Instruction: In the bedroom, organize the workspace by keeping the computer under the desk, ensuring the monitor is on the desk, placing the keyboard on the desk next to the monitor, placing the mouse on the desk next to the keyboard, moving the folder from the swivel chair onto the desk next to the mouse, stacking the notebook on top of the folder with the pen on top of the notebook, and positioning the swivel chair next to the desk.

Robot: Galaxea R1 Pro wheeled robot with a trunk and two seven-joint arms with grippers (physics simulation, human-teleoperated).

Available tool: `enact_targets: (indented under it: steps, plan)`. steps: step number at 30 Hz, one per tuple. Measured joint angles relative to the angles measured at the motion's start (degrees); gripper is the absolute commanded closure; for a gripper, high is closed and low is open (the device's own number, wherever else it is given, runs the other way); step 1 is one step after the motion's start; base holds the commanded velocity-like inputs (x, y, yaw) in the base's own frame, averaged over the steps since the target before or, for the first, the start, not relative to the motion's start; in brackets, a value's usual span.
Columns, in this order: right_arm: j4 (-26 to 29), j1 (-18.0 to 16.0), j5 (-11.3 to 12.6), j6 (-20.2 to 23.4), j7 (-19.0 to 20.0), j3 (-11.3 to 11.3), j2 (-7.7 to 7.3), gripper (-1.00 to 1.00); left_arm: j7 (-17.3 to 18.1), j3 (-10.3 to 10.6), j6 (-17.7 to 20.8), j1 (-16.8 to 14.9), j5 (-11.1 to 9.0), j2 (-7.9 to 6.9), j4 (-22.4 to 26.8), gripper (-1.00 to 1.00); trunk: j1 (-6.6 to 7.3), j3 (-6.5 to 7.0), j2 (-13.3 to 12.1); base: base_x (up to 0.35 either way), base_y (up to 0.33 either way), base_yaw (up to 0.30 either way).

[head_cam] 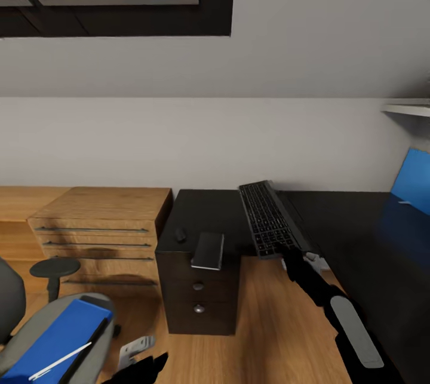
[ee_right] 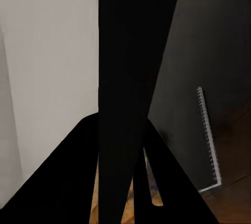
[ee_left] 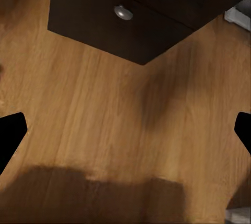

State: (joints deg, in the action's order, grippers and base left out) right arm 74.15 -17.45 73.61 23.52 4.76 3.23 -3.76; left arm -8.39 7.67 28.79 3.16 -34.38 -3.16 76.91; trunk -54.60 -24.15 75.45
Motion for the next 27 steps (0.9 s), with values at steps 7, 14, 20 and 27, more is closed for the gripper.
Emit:
enact_targets:
  steps: [7, 14, 20, 27]
  plan:
    - [1.37, 0.24, 0.77, 2.09, -4.17, 1.36, -0.20, 1.00, -0.01, 0.40, -1.53, 0.01, 0.59, 0.13, -0.45, -1.00, 1.56, 1.26, -2.81, -0.247, 0.000, 0.000]
    - [1.28, 1.09, 0.69, 1.83, -4.22, 1.84, -0.52, 1.00, -0.18, 0.47, -1.74, 0.01, 0.62, 0.14, -0.47, -1.00, 3.11, 2.52, -5.62, -0.021, 0.000, 0.000]
    - [1.05, 1.70, 0.85, 1.69, -4.21, 1.86, -0.48, 1.00, -0.13, 0.52, -1.71, 0.01, 0.62, 0.14, -1.34, -1.00, 4.43, 3.60, -8.02, -0.001, 0.000, 0.000]
    - [1.09, 1.76, 0.44, 1.74, -4.41, 1.87, -0.48, 1.00, 0.13, 0.52, -1.85, -0.01, 0.88, -0.06, -7.44, -1.00, 4.40, 3.60, -8.04, -0.202, 0.000, -0.176]
